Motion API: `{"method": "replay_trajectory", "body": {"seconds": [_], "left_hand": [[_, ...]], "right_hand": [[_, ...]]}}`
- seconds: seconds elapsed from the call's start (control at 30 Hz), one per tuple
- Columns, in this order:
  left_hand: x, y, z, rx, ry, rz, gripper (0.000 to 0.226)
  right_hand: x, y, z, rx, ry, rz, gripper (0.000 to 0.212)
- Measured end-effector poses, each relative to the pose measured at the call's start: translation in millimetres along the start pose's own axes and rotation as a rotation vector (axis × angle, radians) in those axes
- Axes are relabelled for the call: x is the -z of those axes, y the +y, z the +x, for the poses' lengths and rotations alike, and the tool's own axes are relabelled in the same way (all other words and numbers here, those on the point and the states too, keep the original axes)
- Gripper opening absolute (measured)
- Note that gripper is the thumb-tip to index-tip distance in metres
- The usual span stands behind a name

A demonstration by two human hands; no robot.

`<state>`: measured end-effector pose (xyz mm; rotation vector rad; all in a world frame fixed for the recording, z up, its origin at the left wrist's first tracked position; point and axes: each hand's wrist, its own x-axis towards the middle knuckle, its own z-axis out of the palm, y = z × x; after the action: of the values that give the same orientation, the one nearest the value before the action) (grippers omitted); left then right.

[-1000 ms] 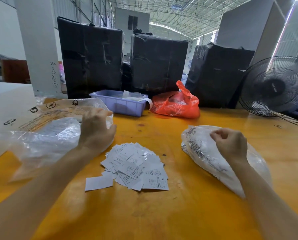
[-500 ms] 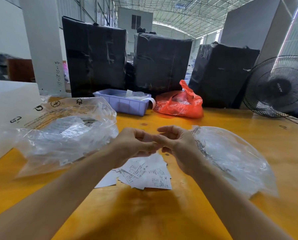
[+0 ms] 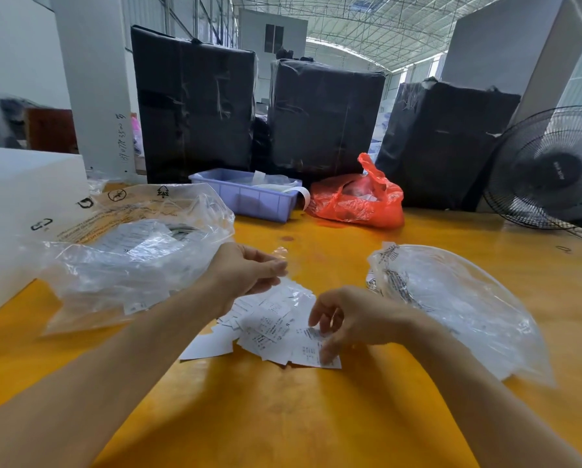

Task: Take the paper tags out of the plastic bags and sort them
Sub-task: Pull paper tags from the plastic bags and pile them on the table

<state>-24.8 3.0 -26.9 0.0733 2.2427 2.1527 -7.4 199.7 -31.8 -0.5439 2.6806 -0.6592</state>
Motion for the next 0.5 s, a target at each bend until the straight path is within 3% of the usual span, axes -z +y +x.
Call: {"method": "replay_trajectory", "body": {"seconds": [0.33,0.43,0.5], "left_hand": [[-6,0,-4,0.063,-0.015,-0.133,0.028],[-8,-2,-3,0.061,-0.007,-0.139,0.029],[-9,-3,-4,0.056,-0.011,-0.144,0.028]], "right_hand": [[1,-3,0,0.038,-0.04,-0.054,0.024],[9,-3,-7,0.087,-0.019,0.099,0.019],[17,0,-12,0.144,0.127,0.29,0.01]]}}
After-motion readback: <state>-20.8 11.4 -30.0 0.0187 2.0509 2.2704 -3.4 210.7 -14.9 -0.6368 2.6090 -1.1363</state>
